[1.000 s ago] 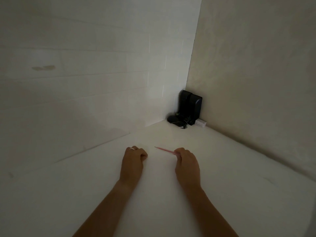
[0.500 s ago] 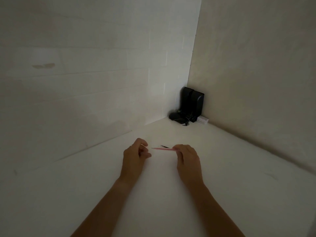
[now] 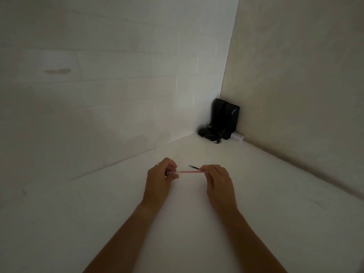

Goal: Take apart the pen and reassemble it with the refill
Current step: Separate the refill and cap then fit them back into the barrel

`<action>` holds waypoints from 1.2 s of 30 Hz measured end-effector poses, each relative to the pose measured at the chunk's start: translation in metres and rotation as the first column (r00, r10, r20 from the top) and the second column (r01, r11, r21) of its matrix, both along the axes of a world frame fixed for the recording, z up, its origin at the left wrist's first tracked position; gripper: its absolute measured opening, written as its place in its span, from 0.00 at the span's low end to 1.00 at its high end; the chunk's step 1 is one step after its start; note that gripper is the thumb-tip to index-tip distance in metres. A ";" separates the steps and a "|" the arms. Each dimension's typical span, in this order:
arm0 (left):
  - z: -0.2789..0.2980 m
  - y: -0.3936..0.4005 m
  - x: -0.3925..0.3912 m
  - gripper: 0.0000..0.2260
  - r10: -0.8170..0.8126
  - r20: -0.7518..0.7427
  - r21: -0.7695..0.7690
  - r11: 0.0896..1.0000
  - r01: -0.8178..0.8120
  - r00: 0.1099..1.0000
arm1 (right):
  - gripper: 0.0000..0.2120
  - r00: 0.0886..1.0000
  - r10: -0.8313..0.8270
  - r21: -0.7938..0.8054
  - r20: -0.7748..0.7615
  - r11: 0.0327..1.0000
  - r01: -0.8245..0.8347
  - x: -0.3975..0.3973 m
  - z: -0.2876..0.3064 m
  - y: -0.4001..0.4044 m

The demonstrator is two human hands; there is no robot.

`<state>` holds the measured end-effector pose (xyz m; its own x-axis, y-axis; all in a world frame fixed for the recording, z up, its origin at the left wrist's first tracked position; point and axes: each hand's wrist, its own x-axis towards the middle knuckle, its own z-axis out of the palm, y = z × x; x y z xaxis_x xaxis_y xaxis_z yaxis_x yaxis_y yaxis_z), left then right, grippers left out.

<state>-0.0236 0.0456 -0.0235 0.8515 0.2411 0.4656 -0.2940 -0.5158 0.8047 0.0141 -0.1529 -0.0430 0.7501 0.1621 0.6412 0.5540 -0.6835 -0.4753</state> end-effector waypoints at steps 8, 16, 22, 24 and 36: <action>0.001 0.000 -0.001 0.11 -0.058 0.004 -0.015 0.998 0.059 0.998 | 0.13 0.999 0.043 -0.013 -0.007 0.999 -0.043 -0.001 0.001 0.001; 0.000 0.003 0.000 0.13 -0.035 0.052 0.053 0.998 0.033 0.998 | 0.06 0.998 0.051 -0.045 -0.022 0.998 -0.052 -0.002 0.005 0.000; 0.001 0.006 0.001 0.13 -0.057 0.036 0.010 0.998 0.056 0.998 | 0.07 0.996 0.050 -0.166 0.068 0.985 -0.038 -0.002 0.005 0.000; 0.002 0.005 0.000 0.14 -0.063 0.026 -0.002 0.998 0.063 0.998 | 0.07 0.993 0.070 -0.174 0.094 0.983 -0.052 -0.002 0.004 0.001; -0.001 0.005 0.000 0.14 -0.080 0.013 0.035 0.996 0.080 0.997 | 0.03 0.991 0.115 -0.149 0.063 0.983 -0.105 0.000 -0.001 -0.001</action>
